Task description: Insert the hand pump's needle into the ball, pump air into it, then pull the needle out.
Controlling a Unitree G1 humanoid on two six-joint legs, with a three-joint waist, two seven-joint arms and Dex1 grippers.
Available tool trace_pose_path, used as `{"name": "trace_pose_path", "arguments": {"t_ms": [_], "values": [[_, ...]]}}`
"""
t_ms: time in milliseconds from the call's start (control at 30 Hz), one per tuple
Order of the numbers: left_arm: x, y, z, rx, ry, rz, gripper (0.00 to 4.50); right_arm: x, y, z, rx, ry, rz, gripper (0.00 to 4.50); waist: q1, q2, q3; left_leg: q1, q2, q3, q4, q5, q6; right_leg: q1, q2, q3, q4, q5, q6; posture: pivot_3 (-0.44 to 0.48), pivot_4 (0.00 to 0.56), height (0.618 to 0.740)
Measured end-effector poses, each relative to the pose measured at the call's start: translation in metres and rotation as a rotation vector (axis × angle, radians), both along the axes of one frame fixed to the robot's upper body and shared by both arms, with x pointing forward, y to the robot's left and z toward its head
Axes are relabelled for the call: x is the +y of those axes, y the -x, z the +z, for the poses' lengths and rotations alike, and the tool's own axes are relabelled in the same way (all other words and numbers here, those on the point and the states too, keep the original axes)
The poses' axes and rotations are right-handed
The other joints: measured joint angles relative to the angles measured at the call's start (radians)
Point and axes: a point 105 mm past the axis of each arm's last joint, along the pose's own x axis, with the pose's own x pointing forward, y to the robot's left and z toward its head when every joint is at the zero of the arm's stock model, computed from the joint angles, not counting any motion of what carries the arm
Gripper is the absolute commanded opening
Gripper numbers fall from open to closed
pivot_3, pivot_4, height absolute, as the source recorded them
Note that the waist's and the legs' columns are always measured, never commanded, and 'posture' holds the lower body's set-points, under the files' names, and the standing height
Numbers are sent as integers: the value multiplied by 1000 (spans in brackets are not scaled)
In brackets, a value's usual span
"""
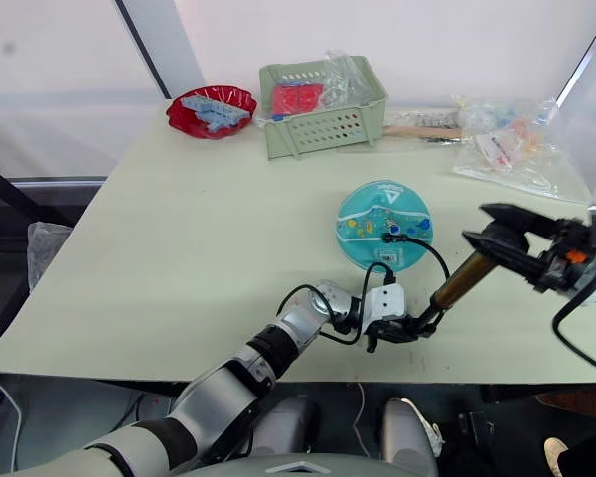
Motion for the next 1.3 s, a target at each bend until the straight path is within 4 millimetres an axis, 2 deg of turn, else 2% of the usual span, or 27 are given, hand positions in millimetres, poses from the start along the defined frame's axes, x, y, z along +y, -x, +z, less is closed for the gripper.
{"name": "trace_pose_path", "arguments": {"t_ms": [167,200,400,633,867,967,1100,1167,1300], "values": [[1,1,-1,5,-1,2,960,13,-4,-32,7,8,4,1866,0,-4,-3,0,1,-1,0,0,0,0,1,-1,0,0,0,0,150,737],[1,1,-2,6,-2,3,960,18,-5,-45,5,11,3,1866,0,-4,-4,0,0,-1,0,0,0,0,1,-1,0,0,0,0,150,737],[1,1,-2,5,-1,7,960,25,-8,-73,2,23,-8,1866,0,-5,-5,1,0,-1,0,0,0,0,1,-1,0,0,0,0,150,737],[1,0,-3,5,-4,17,960,28,-8,-75,-30,30,-5,1818,0,-4,-8,2,0,-2,0,0,0,1,2,0,0,0,0,0,150,737],[-1,1,-2,5,2,6,960,19,-11,-60,7,4,-10,1818,1,2,-4,0,-1,-2,0,0,0,0,0,0,0,0,0,0,150,737],[-2,2,-1,6,6,-1,960,15,-14,-46,22,-19,-7,1818,2,6,-1,-1,-1,-2,0,0,0,0,0,-1,0,0,-1,0,150,737],[-4,1,2,1,11,-8,960,7,-14,-5,1,-25,12,1818,2,11,7,-3,-5,-1,0,0,0,-1,-4,-1,0,0,0,0,150,737],[-4,2,1,2,12,-8,960,2,-10,19,-34,-35,21,1818,3,9,8,-3,-5,-3,0,0,0,0,-4,-2,0,0,0,0,150,737],[-4,2,1,1,12,-8,960,1,-6,40,-58,-55,28,1818,2,8,9,-3,-5,-2,0,0,0,0,-6,-2,0,0,0,0,150,737]]}}
